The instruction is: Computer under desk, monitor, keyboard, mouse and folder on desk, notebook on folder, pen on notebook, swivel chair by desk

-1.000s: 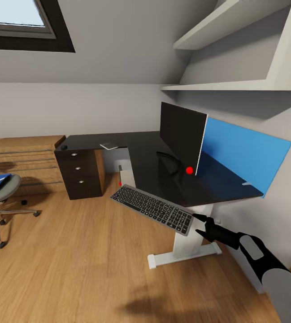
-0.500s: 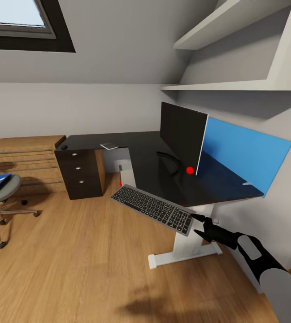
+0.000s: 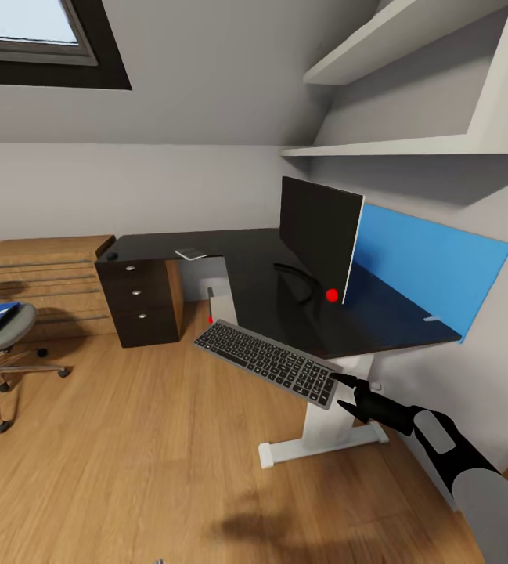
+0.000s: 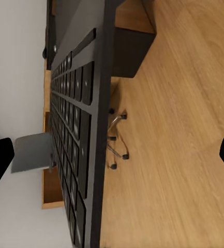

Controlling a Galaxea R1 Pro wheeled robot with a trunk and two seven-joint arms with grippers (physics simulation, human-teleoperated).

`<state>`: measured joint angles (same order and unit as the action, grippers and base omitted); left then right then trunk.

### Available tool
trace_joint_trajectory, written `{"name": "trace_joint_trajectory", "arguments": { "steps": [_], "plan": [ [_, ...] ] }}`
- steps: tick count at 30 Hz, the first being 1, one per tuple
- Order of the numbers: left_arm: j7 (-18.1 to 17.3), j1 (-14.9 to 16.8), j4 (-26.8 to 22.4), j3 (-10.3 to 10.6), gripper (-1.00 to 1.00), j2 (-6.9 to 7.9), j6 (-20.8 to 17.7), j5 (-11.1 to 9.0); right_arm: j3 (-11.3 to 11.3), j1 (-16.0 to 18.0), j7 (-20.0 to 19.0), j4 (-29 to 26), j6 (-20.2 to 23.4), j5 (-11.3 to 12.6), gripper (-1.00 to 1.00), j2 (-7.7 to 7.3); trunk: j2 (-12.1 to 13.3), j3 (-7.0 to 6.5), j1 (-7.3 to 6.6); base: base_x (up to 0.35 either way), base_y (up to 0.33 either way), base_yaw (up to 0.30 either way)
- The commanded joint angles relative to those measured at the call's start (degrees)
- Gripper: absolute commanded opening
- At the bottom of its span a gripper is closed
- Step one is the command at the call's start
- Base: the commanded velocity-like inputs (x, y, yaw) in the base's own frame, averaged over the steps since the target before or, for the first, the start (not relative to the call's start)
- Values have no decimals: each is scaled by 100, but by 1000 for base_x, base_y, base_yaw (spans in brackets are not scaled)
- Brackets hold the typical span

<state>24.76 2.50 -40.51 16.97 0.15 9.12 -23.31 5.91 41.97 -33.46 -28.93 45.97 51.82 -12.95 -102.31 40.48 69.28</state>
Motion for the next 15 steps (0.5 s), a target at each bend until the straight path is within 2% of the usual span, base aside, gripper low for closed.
{"name": "trace_joint_trajectory", "arguments": {
  "steps": [1, 15],
  "plan": [
    [35, 5, 1, 34, 100, 4, 38, -60, 23, 4, -11, 1, 34, -5, 100, -1, -4, 6, 0, 0, 0, 0],
    [37, 5, -1, 36, 100, 20, 54, -60, 25, 4, -11, 1, 34, -5, 100, 0, -4, 6, 0, 17, 16, 0]
  ]
}}
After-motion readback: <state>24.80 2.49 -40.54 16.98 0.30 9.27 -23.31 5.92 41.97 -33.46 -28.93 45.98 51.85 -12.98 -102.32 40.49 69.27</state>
